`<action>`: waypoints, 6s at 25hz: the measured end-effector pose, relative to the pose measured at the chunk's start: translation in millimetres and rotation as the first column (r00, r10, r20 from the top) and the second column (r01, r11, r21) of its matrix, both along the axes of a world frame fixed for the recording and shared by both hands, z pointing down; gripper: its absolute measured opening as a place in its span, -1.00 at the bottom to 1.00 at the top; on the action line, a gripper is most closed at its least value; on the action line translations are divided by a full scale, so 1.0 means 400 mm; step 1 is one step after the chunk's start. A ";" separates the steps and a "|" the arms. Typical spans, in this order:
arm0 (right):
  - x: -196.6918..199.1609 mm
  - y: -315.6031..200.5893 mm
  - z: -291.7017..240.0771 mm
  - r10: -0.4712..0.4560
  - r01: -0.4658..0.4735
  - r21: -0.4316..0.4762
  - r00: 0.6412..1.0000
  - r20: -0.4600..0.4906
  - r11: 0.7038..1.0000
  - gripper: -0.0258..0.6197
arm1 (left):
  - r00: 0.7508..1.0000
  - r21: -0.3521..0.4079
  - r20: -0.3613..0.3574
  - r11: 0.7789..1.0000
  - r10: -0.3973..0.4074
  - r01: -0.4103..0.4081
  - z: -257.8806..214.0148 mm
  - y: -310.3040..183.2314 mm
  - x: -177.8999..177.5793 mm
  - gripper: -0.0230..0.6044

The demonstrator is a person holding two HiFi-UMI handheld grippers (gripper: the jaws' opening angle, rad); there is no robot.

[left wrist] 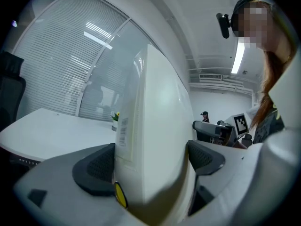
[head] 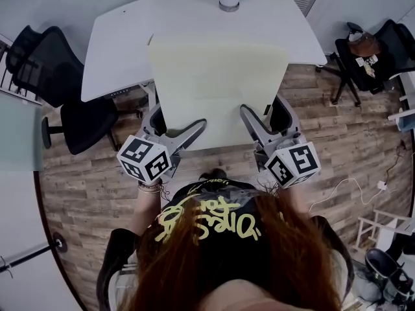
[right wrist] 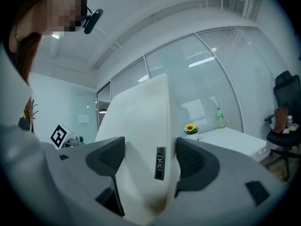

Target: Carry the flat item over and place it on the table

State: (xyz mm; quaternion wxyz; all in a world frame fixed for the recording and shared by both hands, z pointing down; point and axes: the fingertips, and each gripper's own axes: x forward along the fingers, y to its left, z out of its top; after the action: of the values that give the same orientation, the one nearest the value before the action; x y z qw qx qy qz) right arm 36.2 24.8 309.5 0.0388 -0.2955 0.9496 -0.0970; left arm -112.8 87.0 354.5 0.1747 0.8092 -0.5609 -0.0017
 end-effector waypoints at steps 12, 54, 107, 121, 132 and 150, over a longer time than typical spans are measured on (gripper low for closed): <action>0.044 -0.042 0.028 -0.004 0.004 -0.027 1.000 -0.006 1.000 0.14 | 1.000 -0.014 0.003 1.000 0.001 -0.001 0.025 -0.042 0.044 0.62; -0.191 -0.587 0.021 0.195 -0.196 -0.019 0.980 -0.028 0.981 0.14 | 0.979 -0.008 -0.001 0.979 0.204 -0.204 0.029 -0.665 -0.207 0.63; 0.024 -0.795 0.191 0.296 -0.305 -0.221 0.952 -0.076 0.926 0.14 | 0.950 -0.198 -0.066 0.929 0.306 -0.313 0.188 -0.892 0.002 0.64; 0.021 -0.858 0.271 0.300 -0.313 -0.283 0.950 -0.090 0.907 0.14 | 0.955 -0.227 -0.084 0.928 0.284 -0.296 0.232 -0.958 -0.009 0.64; 0.019 -0.930 0.311 0.309 -0.327 -0.288 0.945 -0.108 0.900 0.14 | 0.959 -0.269 -0.150 0.924 0.239 -0.272 0.272 -1.024 -0.012 0.64; 0.023 -1.010 0.393 0.336 -0.343 -0.382 0.938 -0.087 0.858 0.14 | 0.960 -0.423 -0.205 0.867 0.191 -0.263 0.350 -1.082 -0.013 0.64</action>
State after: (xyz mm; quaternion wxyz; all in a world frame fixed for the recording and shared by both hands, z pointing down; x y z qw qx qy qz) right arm 45.3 -379.1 466.5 -0.0129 -0.4606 0.8443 -0.2736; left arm -118.2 -345.8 494.5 0.3980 0.8053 -0.4314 0.0842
